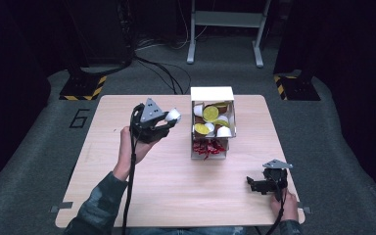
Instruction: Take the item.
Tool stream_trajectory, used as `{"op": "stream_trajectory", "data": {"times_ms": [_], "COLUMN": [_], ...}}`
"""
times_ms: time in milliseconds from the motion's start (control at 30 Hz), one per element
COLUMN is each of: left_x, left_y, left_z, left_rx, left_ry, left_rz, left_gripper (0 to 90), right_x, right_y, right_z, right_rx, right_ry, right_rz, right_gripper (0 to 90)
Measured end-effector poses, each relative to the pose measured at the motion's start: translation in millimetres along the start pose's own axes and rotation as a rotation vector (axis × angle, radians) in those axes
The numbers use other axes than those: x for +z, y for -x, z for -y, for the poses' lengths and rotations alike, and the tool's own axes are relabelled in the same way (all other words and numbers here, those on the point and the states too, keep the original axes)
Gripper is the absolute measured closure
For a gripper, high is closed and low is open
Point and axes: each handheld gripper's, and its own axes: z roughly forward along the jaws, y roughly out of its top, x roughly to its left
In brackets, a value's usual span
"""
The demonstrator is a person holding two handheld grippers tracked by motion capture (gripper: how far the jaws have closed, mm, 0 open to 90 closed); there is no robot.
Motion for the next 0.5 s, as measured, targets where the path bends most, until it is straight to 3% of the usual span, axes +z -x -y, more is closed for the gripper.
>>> {"op": "stream_trajectory", "data": {"times_ms": [500], "left_x": [2.3], "left_y": [-20.8], "left_z": [34.6], "left_rx": [-0.065], "left_ry": [-0.021], "left_rz": [-0.018], "left_gripper": [64.5], "right_x": [0.0], "right_y": [0.0], "right_z": [0.0], "right_rx": [0.000], "right_ry": [0.000], "right_rz": [0.000], "right_gripper": [0.0]}}
